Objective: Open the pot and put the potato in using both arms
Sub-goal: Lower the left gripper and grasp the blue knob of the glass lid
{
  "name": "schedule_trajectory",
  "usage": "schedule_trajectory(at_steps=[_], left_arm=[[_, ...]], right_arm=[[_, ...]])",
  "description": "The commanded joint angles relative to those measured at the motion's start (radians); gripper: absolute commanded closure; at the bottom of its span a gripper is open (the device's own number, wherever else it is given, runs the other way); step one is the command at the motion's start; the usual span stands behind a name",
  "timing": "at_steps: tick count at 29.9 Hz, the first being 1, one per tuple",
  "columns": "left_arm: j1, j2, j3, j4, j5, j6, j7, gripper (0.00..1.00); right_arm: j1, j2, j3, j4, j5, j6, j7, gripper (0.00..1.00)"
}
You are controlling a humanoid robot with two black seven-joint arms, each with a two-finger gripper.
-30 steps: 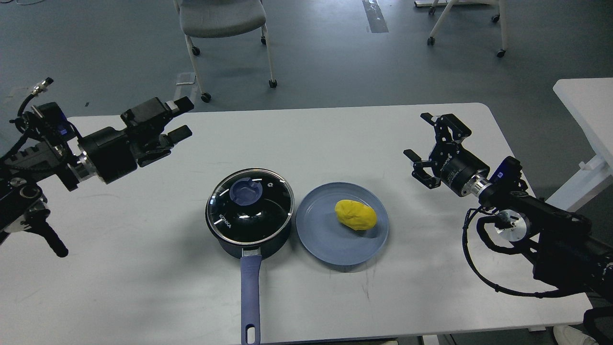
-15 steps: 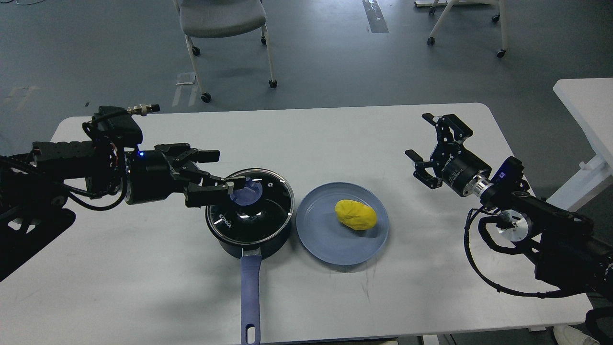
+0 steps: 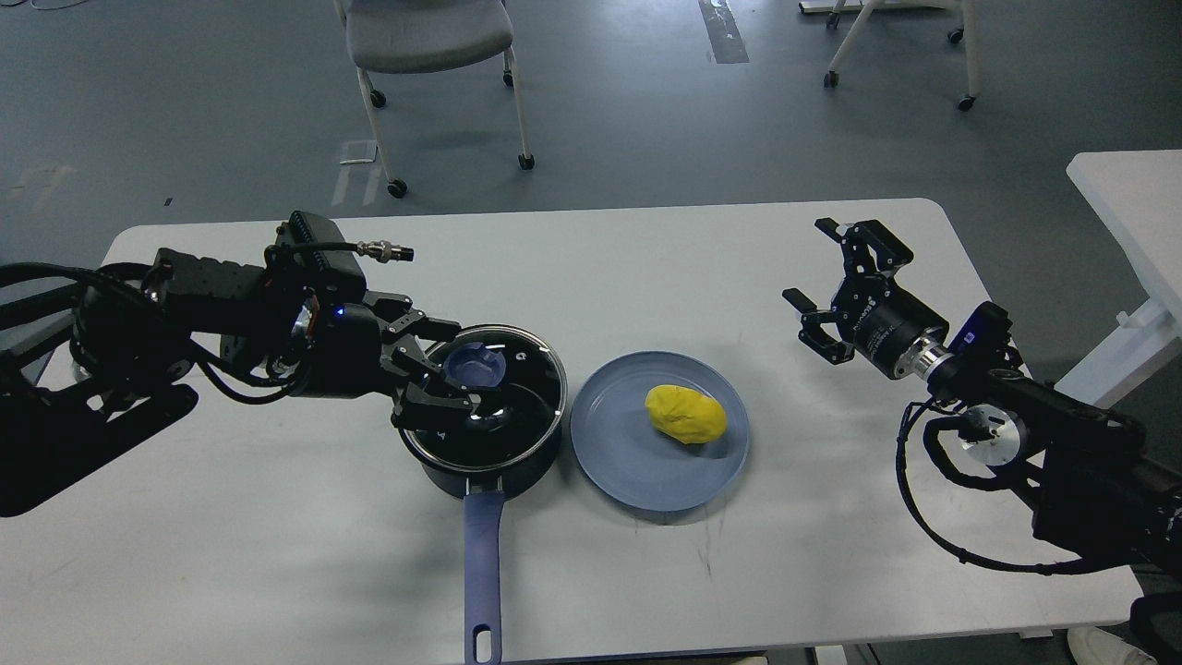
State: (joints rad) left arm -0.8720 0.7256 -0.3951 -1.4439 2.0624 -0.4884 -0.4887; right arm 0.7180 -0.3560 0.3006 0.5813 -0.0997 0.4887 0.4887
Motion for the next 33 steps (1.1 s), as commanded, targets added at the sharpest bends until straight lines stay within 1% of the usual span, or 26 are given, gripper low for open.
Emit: schedule_trajectory(at_steps=[1,14,21,28,32,33], left_arm=[[-0.001,-0.006,0.007,0.013,-0.001,0.0,0.0,0.02],[-0.009,-0.029,0.025,0.04,0.004,0.0,0.0,0.02],[-0.012,-0.071,0.036,0.083,0.01,0.0,0.0,0.02],[-0.01,-0.083,0.036,0.108,0.01,0.0,0.0,0.02],[-0.01,-0.084,0.038,0.108,0.015,0.0,0.0,0.07],[-0.01,-0.084,0.038,0.108,0.027,0.0,0.0,0.12]], right_arm=[[0.0,0.0,0.0,0.0,0.0,0.0,0.0,0.0],[0.001,0.0,0.0,-0.001,0.0,0.0,0.0,0.0],[0.001,0.0,0.0,-0.001,0.0,0.0,0.0,0.0],[0.001,0.0,0.002,-0.001,0.0,0.0,0.0,0.0],[0.001,0.0,0.0,-0.001,0.0,0.0,0.0,0.0],[0.001,0.0,0.0,-0.001,0.0,0.0,0.0,0.0]])
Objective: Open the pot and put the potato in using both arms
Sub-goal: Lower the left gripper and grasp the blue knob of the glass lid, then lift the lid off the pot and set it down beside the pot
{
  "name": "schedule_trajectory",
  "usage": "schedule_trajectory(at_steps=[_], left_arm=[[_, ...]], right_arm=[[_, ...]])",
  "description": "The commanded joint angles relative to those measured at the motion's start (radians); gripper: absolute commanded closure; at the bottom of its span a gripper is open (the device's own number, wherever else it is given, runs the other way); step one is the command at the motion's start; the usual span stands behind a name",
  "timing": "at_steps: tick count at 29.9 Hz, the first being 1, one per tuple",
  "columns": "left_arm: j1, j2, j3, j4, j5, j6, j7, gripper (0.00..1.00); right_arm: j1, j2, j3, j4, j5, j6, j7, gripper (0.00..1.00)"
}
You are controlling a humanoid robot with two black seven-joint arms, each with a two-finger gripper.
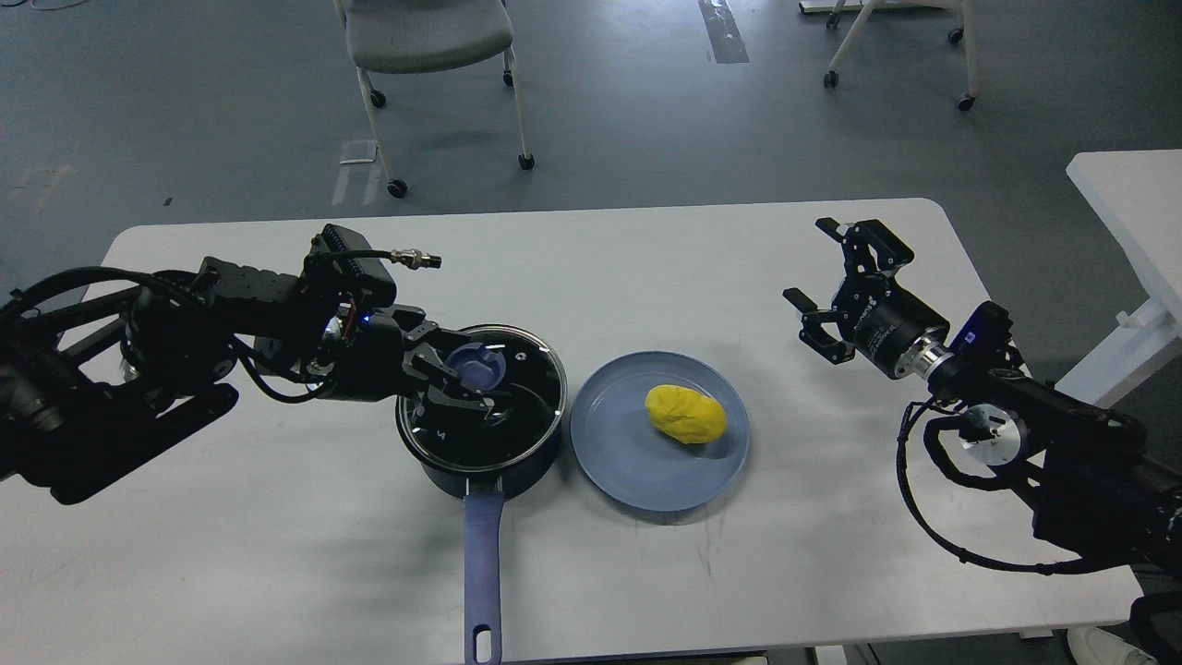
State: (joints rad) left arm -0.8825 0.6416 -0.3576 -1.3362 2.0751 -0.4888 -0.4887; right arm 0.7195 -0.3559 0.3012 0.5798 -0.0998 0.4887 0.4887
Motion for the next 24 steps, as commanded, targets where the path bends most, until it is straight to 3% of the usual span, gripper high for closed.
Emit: schedule_trajectory(at_steps=[1,4,5,8,15,24], left_arm=[[-0.001,0.0,0.0,0.0,0.02,0.0,0.0,0.16],[-0.001,0.0,-0.001,0.0,0.033,0.0,0.0,0.3],[-0.004,0.0,0.0,0.0,0.033,0.0,0.0,0.4],[-0.009,0.001,-0.001,0.0,0.033,0.0,0.0,0.45],[-0.075,0.016,-0.001,-0.031,0.03,0.0,0.0,0.45],[-0.101,0.168,0.015,-0.058,0.022,0.0,0.0,0.44]], right_arm=[[0.0,0.0,-0.001,0.0,0.0,0.0,0.0,0.0],[0.0,0.0,-0.001,0.0,0.0,0.0,0.0,0.0],[0.0,0.0,-0.001,0.0,0.0,0.0,0.0,0.0],[0.0,-0.001,-0.001,0.002,0.0,0.0,0.0,0.0],[0.0,-0.008,-0.001,0.002,0.0,0.0,0.0,0.0],[0.0,-0.008,-0.001,0.002,0.0,0.0,0.0,0.0]])
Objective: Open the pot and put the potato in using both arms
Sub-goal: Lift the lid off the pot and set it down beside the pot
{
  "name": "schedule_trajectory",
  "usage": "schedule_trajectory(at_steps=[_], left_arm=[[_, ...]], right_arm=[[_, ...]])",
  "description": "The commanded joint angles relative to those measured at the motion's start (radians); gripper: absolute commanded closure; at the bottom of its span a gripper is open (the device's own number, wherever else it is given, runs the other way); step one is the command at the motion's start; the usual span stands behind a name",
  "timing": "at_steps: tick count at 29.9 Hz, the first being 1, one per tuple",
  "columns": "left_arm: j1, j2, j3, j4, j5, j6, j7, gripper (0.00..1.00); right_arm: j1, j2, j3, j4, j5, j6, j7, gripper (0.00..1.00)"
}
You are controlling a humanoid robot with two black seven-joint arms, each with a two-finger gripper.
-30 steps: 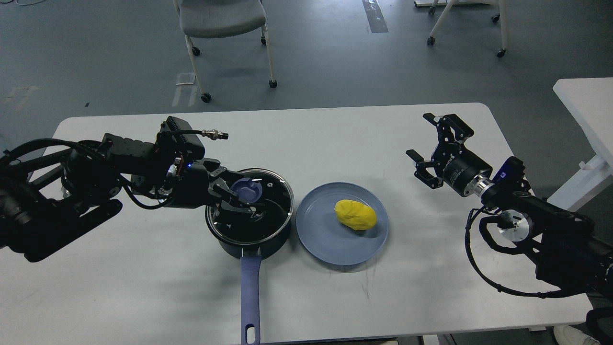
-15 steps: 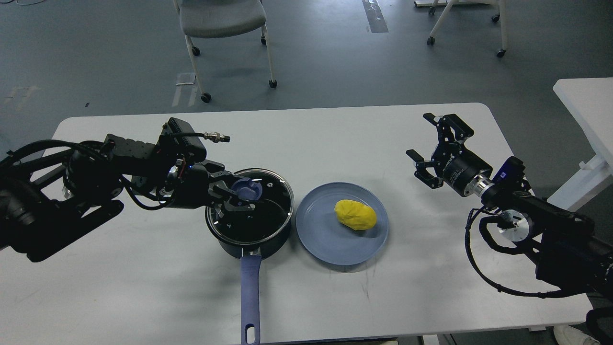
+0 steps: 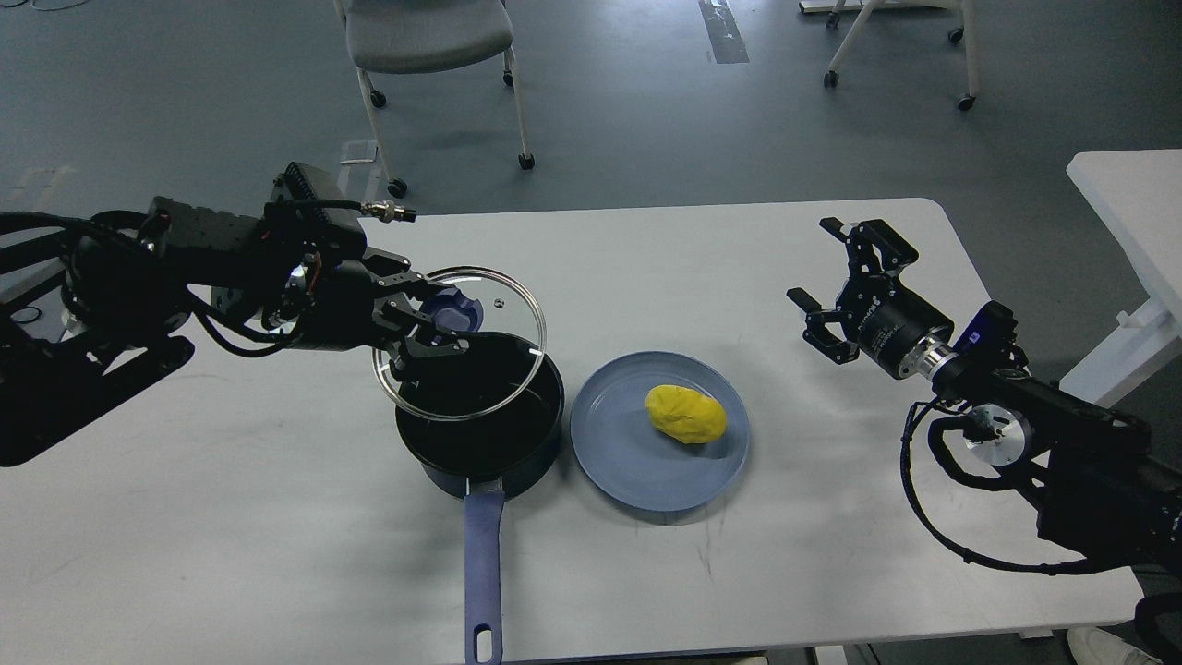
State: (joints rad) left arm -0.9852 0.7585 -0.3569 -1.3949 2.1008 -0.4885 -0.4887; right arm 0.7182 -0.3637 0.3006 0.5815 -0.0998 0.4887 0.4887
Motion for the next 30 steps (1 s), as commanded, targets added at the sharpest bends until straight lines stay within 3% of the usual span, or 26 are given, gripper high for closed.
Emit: schedule_trajectory(at_steps=[1,4,8,15,30], left_arm=[[0.005,0.083,0.024,0.008,-0.008,0.0,0.0,0.44],[0.011,0.143,0.03,0.017,-0.018,0.002,0.0,0.44],[0.065,0.243,0.079,0.049,-0.054,0.102,0.0,0.43],[0.131,0.265,0.093,0.131,-0.09,0.185,0.0,0.43],[0.256,0.2,0.093,0.313,-0.09,0.268,0.0,0.42]], right_arm=[[0.001,0.0,0.0,0.001,0.0,0.0,0.0,0.0],[0.003,0.0,0.0,0.0,0.0,0.0,0.0,0.0],[0.001,0.002,0.0,0.0,0.0,0.0,0.0,0.0],[-0.003,0.003,0.0,0.001,0.0,0.0,0.0,0.0],[-0.011,0.002,0.0,0.001,0.0,0.0,0.0,0.0]])
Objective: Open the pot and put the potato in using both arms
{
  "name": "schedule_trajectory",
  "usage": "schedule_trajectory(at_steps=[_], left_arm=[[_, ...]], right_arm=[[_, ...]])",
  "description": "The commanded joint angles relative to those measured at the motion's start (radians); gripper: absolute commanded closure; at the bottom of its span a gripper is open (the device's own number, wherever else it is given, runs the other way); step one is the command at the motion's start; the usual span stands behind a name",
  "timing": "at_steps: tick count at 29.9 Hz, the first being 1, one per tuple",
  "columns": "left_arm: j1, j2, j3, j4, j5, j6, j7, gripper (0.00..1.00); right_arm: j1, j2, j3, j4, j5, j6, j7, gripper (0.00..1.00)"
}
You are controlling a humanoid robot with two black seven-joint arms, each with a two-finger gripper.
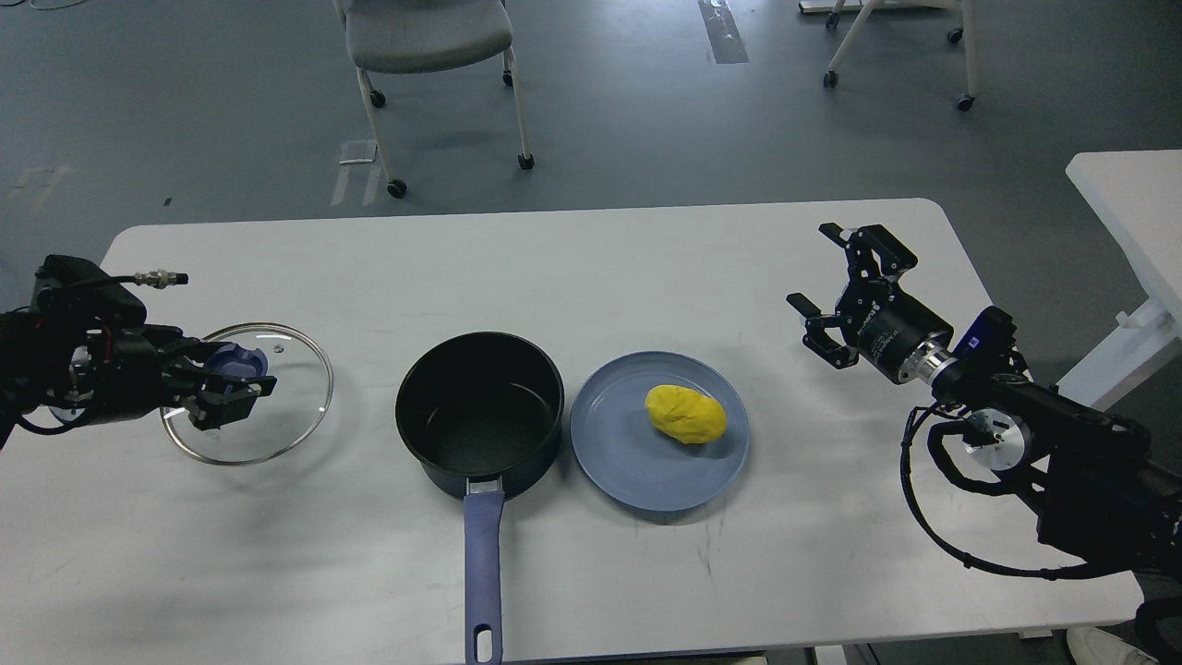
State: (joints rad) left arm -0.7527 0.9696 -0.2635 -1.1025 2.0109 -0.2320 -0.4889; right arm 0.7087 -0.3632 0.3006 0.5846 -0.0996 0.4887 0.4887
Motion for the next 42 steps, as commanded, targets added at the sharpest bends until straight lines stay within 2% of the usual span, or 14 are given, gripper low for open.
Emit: schedule_trajectory(at_steps=[1,10,13,19,20,26,30,32,36,42], left_arm=[[0.029,-0.011,0.0,0.024,0.0,0.013,0.0,0.42],[0.065,-0.038,-0.002,0.079,0.0,0.046,0.0,0.38],[0.07,-0.04,-0.003,0.082,-0.001,0.048,0.0,0.34],[0.072,-0.052,-0.005,0.087,-0.001,0.048,0.0,0.12],[0.072,-0.054,-0.007,0.087,-0.001,0.048,0.0,0.06],[0.052,-0.051,-0.017,0.079,-0.083,0.043,0.0,0.03],[-0.068,-0.051,-0.002,0.044,-0.358,0.024,0.0,0.02],[-0.105,-0.052,-0.005,0.038,-0.515,-0.024,0.0,0.02],[-0.119,-0.081,-0.011,0.036,-0.919,-0.102,0.0,0.02],[-0.091,-0.158,-0.007,0.049,-1.386,-0.105,0.0,0.02]], right_arm=[[-0.003,0.001,0.002,0.0,0.0,0.0,0.0,0.0],[-0.005,0.0,0.0,-0.002,0.0,0.0,0.0,0.0],[-0.002,0.0,0.0,-0.002,0.0,0.0,0.0,0.0],[0.0,-0.002,0.002,-0.002,0.0,0.0,0.0,0.0],[0.0,-0.002,0.002,-0.002,-0.002,0.0,0.0,0.0],[0.005,-0.01,0.0,0.0,-0.002,0.0,0.0,0.0],[0.012,-0.028,-0.003,0.006,-0.003,0.0,0.0,0.0],[0.014,-0.028,-0.003,0.006,-0.003,0.0,0.0,0.0],[0.014,-0.031,-0.005,0.006,-0.005,0.0,0.0,0.0],[0.003,-0.028,-0.005,0.003,-0.006,0.0,0.0,0.0]])
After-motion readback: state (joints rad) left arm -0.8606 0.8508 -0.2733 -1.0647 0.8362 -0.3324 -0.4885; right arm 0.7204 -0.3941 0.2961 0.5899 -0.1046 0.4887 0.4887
